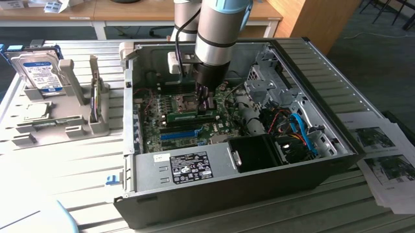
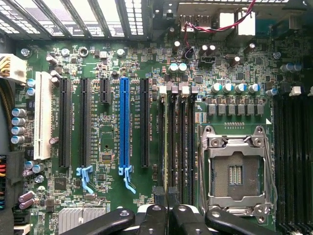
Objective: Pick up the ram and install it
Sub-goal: 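Insert the ram into the slot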
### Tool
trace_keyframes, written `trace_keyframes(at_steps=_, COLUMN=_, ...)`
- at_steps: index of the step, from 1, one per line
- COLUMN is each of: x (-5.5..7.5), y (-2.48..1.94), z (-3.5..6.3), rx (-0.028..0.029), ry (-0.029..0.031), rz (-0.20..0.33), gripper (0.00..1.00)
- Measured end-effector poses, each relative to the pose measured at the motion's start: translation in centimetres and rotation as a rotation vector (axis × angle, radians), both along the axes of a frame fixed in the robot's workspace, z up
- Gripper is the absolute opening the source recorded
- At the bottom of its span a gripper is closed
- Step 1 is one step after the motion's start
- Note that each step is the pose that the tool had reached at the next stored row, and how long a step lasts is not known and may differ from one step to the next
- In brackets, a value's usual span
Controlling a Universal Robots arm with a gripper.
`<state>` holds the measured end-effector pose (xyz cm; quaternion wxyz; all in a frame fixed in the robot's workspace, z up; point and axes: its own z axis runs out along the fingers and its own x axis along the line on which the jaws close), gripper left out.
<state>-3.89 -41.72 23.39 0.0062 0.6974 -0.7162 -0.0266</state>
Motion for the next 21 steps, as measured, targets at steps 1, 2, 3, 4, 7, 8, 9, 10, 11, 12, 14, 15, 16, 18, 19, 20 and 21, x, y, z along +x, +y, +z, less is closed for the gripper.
trace_keyframes(at_steps=1, x=0.00, y=0.00, z=0.00, rx=0.0000, ry=0.0000, rz=0.000, gripper=0.11)
trace_keyframes(at_steps=2, x=-0.01, y=0.00, z=0.00, rx=0.0000, ry=0.0001, rz=0.000, gripper=0.11)
trace_keyframes(at_steps=3, x=-0.02, y=0.00, z=0.00, rx=0.0000, ry=0.0000, rz=0.000, gripper=0.11)
trace_keyframes(at_steps=4, x=-0.05, y=0.00, z=0.00, rx=0.0001, ry=0.0000, rz=0.000, gripper=0.11)
trace_keyframes(at_steps=7, x=-0.08, y=0.00, z=0.00, rx=0.0000, ry=0.0000, rz=0.000, gripper=0.11)
trace_keyframes(at_steps=8, x=-0.08, y=0.00, z=0.00, rx=0.0000, ry=0.0000, rz=0.000, gripper=0.11)
trace_keyframes(at_steps=9, x=-0.08, y=0.00, z=0.00, rx=0.0000, ry=0.0000, rz=0.000, gripper=0.11)
trace_keyframes(at_steps=10, x=-0.09, y=-0.01, z=-0.02, rx=-0.0001, ry=0.0000, rz=0.000, gripper=0.11)
trace_keyframes(at_steps=11, x=-0.09, y=-0.01, z=-0.05, rx=0.0000, ry=0.0000, rz=0.000, gripper=0.11)
trace_keyframes(at_steps=12, x=-0.09, y=0.00, z=-0.10, rx=0.0001, ry=0.0000, rz=0.000, gripper=0.11)
trace_keyframes(at_steps=14, x=-0.08, y=0.00, z=-0.18, rx=-0.0001, ry=0.0001, rz=0.000, gripper=0.11)
trace_keyframes(at_steps=15, x=-0.08, y=0.00, z=-0.22, rx=-0.0001, ry=0.0000, rz=0.000, gripper=0.11)
trace_keyframes(at_steps=16, x=-0.09, y=0.00, z=-0.23, rx=-0.0002, ry=0.0001, rz=0.000, gripper=0.11)
trace_keyframes(at_steps=18, x=-0.09, y=0.00, z=-0.24, rx=-0.0002, ry=0.0001, rz=0.000, gripper=0.11)
trace_keyframes(at_steps=19, x=-0.08, y=0.00, z=-0.25, rx=-0.0001, ry=0.0001, rz=0.000, gripper=0.11)
trace_keyframes(at_steps=20, x=-0.08, y=0.00, z=-0.25, rx=0.0000, ry=0.0000, rz=0.000, gripper=0.11)
trace_keyframes(at_steps=21, x=-0.08, y=0.01, z=-0.26, rx=0.0002, ry=-0.0001, rz=0.000, gripper=0.11)
